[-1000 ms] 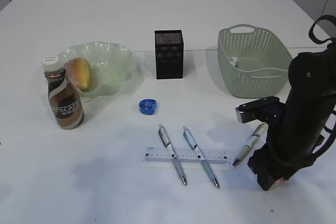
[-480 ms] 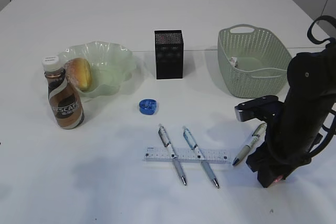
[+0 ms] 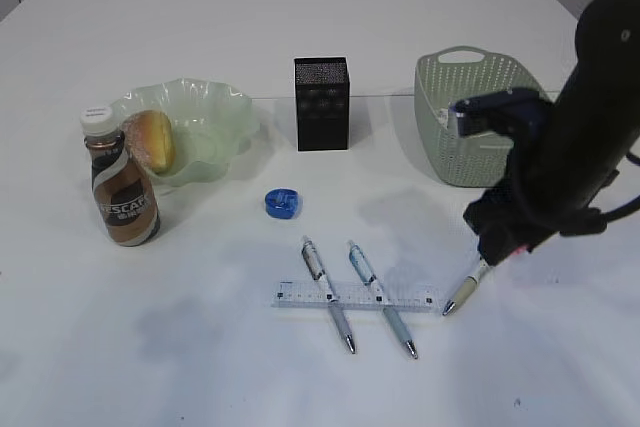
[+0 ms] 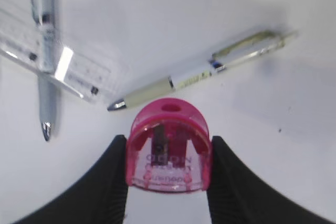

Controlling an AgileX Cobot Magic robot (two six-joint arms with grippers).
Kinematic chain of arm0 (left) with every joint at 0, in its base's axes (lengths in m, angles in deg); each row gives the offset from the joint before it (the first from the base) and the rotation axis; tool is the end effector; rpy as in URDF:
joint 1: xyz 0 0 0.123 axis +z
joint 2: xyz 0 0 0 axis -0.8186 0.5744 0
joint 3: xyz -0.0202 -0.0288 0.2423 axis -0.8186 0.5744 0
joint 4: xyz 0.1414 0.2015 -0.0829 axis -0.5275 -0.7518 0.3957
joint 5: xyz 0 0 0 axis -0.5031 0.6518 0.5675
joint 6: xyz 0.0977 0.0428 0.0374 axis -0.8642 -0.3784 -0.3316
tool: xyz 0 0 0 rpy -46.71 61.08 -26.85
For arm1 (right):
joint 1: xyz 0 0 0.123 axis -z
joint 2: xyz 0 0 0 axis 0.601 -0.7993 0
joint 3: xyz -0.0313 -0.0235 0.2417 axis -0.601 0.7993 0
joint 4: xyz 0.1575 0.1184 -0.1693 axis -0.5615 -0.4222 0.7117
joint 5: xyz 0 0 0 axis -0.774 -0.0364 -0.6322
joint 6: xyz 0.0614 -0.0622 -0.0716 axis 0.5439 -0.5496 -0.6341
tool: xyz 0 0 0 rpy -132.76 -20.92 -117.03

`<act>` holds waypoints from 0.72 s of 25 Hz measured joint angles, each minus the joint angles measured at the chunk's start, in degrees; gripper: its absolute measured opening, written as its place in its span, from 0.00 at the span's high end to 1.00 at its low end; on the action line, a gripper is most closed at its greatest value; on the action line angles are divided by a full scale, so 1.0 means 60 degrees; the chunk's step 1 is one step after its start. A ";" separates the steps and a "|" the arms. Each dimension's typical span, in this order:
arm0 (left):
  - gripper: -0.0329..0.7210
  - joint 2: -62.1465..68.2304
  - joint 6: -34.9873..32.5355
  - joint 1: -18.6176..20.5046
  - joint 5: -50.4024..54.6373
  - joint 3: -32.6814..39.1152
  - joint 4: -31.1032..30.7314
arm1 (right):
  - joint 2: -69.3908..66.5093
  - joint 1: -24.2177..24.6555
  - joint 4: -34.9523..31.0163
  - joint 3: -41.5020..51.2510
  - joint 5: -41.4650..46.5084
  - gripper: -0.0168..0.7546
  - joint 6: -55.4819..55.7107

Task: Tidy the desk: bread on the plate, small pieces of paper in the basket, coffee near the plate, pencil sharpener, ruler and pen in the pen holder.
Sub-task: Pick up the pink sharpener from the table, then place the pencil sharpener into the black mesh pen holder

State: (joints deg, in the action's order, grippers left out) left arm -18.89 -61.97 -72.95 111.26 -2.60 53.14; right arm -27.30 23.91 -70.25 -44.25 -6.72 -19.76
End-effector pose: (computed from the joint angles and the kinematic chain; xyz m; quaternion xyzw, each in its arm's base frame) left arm 0.1855 -0.0866 0.2587 0.1391 0.9496 -0.1565 0.2332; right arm 0.3228 0.0844 0.1404 -0.1879 0.9774 0.0451 0.0862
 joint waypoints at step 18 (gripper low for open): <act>0.26 0.0000 0.0000 0.0000 -0.0004 0.0000 0.0000 | 0.0157 0.0000 -0.1901 -0.3108 -0.2890 0.57 -0.1046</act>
State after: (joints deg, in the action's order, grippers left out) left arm -18.89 -61.97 -72.95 111.24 -2.60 53.14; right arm -26.36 23.91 -81.65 -62.90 -24.06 -26.04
